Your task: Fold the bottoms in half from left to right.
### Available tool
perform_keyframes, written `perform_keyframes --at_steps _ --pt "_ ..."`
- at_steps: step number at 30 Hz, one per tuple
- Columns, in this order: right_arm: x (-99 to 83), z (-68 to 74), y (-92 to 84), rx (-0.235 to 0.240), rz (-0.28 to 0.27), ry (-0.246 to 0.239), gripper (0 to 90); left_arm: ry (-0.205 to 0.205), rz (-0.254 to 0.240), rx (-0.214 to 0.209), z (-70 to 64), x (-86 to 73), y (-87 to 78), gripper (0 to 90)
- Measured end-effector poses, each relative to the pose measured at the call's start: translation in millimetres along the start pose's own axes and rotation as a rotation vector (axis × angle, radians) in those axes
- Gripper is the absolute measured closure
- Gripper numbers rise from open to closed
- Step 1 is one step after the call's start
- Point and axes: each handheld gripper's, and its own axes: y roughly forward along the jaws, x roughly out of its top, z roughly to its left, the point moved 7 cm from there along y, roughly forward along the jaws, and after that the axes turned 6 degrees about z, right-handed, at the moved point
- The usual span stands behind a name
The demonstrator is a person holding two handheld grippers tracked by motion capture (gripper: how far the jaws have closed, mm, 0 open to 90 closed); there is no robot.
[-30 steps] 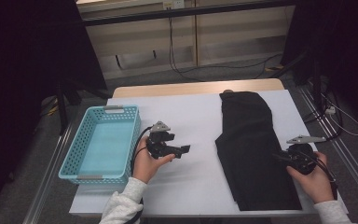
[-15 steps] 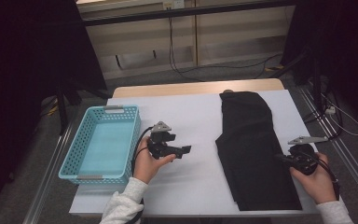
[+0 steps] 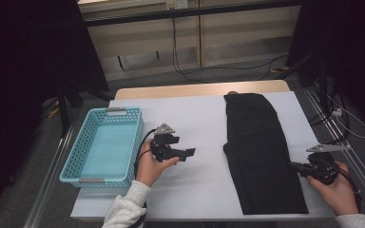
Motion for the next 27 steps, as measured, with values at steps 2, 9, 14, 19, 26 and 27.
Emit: perform_keyframes --at_steps 2,9,14,19,26,27 --pt "-1.6 -1.7 0.5 0.001 0.005 0.001 88.9 0.004 0.006 0.002 0.3 -0.5 0.3 14.2" --pt "-0.7 -2.0 2.2 0.014 -0.008 0.002 78.8 -0.004 0.003 -0.004 -0.5 -0.5 -0.1 14.2" --pt "4.8 -2.1 5.5 -0.018 -0.032 -0.022 55.3 -0.004 0.006 -0.001 -0.2 -1.1 -0.5 13.9" --pt "17.8 3.9 6.9 -0.043 -0.056 -0.069 43.6 -0.003 0.015 -0.001 -0.1 -1.9 -1.6 13.7" --pt "37.8 14.0 13.6 -0.032 -0.094 -0.075 34.2 0.0 0.027 0.011 -0.2 -5.3 -2.0 13.5" --pt "40.3 15.3 15.2 -0.031 -0.096 -0.075 33.9 0.002 0.032 0.011 -0.3 -5.9 -2.2 13.4"
